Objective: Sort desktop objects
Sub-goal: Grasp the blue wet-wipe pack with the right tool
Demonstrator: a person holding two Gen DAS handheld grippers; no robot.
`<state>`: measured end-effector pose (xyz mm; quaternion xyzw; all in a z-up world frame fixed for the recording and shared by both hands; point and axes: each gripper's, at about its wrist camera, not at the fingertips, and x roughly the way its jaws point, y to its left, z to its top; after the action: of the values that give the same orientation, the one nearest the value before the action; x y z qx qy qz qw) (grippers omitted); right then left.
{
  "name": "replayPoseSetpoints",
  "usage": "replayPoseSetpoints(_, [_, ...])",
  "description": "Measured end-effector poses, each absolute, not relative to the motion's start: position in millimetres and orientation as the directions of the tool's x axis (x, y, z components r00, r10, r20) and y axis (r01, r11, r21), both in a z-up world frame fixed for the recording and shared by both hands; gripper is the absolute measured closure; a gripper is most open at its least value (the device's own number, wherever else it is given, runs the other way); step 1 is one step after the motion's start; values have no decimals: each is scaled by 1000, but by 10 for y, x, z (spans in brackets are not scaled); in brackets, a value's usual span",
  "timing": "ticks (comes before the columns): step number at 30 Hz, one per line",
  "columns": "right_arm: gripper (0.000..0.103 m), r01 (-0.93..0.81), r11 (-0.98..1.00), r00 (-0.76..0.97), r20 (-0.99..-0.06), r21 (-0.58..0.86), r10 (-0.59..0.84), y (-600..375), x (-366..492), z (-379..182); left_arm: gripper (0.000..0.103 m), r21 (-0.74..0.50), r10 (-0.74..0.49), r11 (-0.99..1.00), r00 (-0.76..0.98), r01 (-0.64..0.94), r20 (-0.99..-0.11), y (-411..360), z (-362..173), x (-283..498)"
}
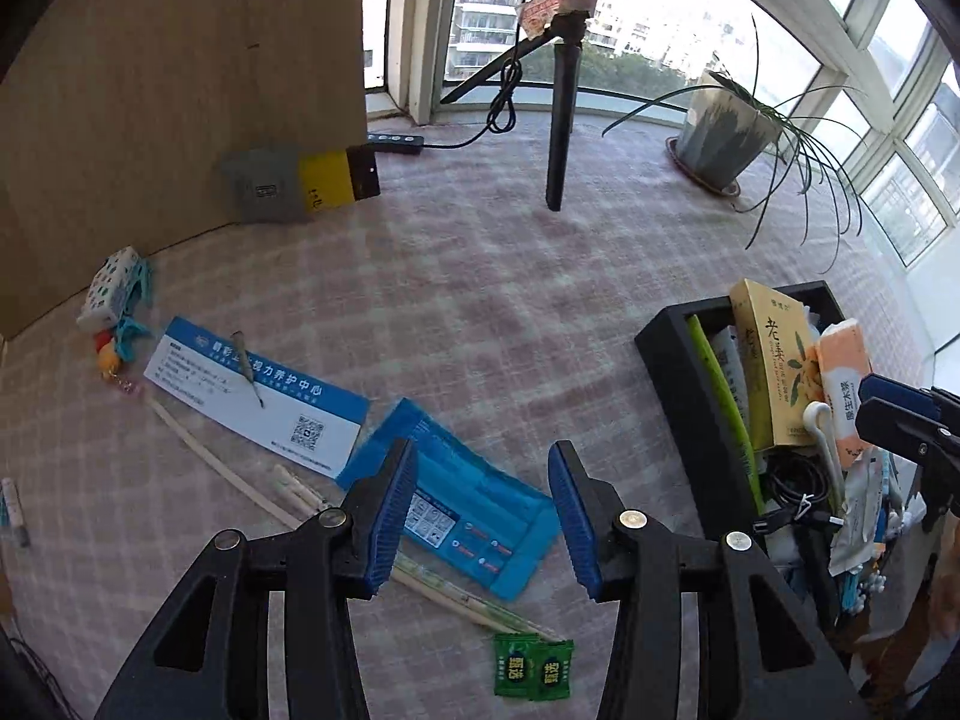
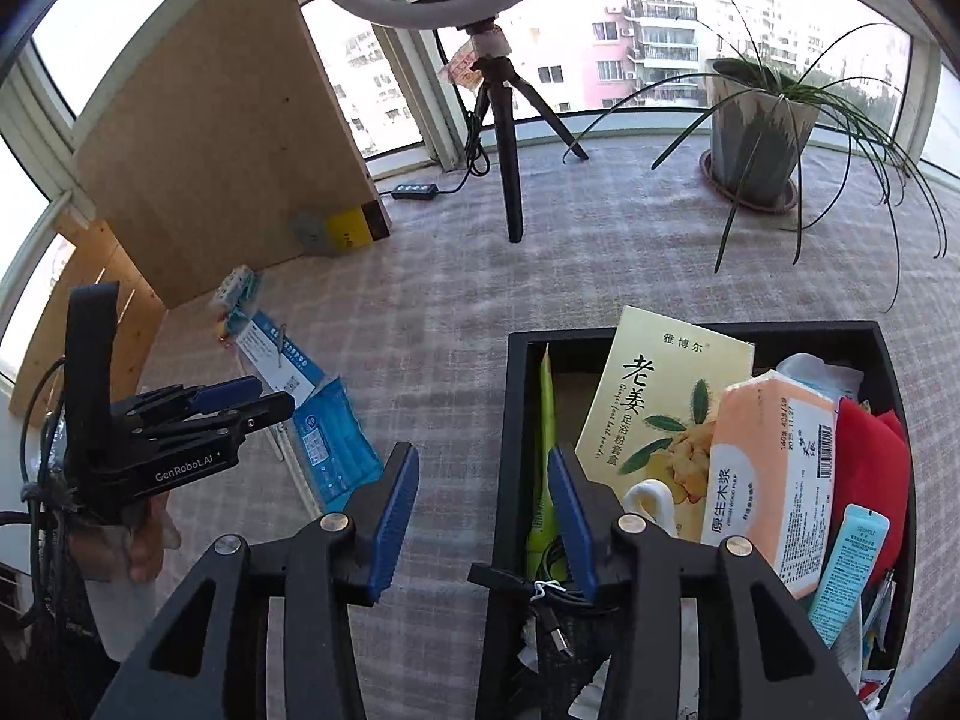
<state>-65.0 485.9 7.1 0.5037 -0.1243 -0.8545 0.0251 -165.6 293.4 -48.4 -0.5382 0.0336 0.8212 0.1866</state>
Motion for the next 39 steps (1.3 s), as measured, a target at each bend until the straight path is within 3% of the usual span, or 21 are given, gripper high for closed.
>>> replayPoseSetpoints(7, [48, 113, -975, -394, -892, 192, -222, 4073, -1112, -250, 54, -98, 159, -978, -348, -185, -924, 2177, -662, -2058])
replayPoseSetpoints(11, [47, 170, -971, -323, -921, 169, -217, 3747, -1351, -563, 42, -81, 123, -987, -321, -141, -939, 2057, -752, -2254])
replayPoseSetpoints(19, [47, 197, -966, -235, -949, 166, -211, 3485, -1604, -1047, 42, -84, 108, -992, -265, -99, -958, 2029, -1027, -2584])
replayPoseSetpoints(28, [44, 207, -964, -228, -950, 167, -213, 3450, -1657, -1205, 42, -136, 143, -990, -247, -45, -959, 1991, -1250, -2805])
replayPoseSetpoints(33, [40, 233, -962, -238, -952, 139, -195, 3436, -1605, -1249, 49, -136, 144, -989, -270, -51, -952, 2015, -1290, -2845])
replayPoseSetpoints(36, [37, 257, -959, -244, -952, 124, -188, 3427, -1558, -1253, 60, -109, 122, -992, -287, -61, -950, 2023, -1297, -2849])
replayPoseSetpoints(39, [36, 299, -952, -253, -956, 69, -149, 3370, -1497, -1265, 77, -78, 94, -995, -301, -65, -949, 1992, -1302, -2834])
